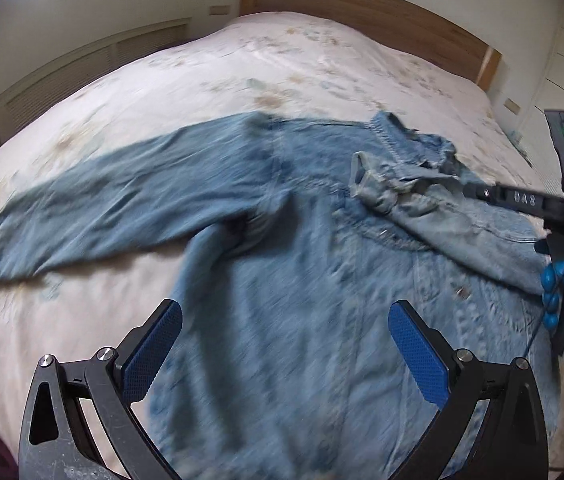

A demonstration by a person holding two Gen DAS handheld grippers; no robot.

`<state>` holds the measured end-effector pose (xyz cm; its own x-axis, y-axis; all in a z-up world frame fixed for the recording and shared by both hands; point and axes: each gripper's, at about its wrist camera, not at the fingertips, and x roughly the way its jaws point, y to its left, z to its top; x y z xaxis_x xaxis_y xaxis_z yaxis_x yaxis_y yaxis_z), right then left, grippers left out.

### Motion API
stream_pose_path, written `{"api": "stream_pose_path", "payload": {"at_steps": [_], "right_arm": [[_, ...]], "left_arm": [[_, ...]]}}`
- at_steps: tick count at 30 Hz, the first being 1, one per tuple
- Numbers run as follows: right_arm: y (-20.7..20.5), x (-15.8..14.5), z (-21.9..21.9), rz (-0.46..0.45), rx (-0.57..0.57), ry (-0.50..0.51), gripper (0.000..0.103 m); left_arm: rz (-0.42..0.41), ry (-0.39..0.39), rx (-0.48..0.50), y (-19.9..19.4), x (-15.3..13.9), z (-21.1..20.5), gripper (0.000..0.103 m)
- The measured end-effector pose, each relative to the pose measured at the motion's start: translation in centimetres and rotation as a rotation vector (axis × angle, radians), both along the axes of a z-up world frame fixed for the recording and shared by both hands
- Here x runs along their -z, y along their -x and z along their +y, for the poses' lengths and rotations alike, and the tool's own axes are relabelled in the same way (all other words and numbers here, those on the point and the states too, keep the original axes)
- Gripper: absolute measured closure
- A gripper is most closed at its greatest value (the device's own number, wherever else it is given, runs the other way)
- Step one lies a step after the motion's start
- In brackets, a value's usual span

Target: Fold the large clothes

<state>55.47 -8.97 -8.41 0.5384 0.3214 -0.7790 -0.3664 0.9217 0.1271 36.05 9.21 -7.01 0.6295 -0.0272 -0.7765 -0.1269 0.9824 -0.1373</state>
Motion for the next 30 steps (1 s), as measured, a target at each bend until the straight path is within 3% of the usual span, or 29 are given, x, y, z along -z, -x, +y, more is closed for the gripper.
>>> {"api": "stream_pose_path", "payload": {"at_steps": [7,12,16,18,21,24,30], "right_arm": [[-1.3,2.0,-8.5,0.017,0.124,0.119,0.045],[-0.4,4.4,-11.0,0.053,0.111,0.146,0.045],[0.9,6.4,-12.0,0.068,0.079,0.17,0.045],[1.8,6.5,-13.0,0.063,0.073,0.157,0.045],[2.7,6.4,-14.9,0.092,0.058,0.14,0.043],[2.9,4.9,-15.7,0.062,0.059,0.144,0.043],[-1.7,3.4,-15.7,0.023,0.118,0.122,0.039]], "left_arm": [[-0.028,-0.024,0.141,-9.4,0.9,-6.4,0.001],[0.001,-0.051,0.184,-14.8,3.6,-10.1,0.001],[0.074,-0.15,0.159,-17.4,7.4,-10.4,0.001],[0.092,-0.153,0.147,-17.9,8.5,-9.2,0.001],[0.079,-0.14,0.155,-17.9,7.7,-8.2,0.001],[0.028,-0.134,0.159,-18.1,6.2,-8.0,0.001],[0.036,-0.155,0.158,-21.5,6.2,-9.4,0.001]]}}
